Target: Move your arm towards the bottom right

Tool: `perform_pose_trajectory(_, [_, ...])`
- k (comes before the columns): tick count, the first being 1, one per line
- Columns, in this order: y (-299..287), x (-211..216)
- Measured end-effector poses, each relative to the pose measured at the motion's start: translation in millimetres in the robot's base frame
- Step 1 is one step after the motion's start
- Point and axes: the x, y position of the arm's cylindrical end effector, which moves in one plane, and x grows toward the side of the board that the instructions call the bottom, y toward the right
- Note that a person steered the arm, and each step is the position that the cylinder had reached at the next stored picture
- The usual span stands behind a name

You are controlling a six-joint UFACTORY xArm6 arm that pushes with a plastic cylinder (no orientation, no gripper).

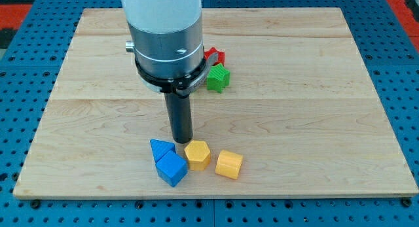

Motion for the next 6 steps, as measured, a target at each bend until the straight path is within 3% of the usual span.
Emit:
perform_pose_trajectory(1, [0.3, 1.0])
perform_pose_trajectory(2, [38.1, -15.2])
perform_pose_trajectory(3, [140.4, 26.8])
perform_pose_trajectory(4, [193.1, 92.0])
perform_pose_trajectory(5, [185.3, 94.2])
perform_pose_trajectory(6, [122.8, 93.3])
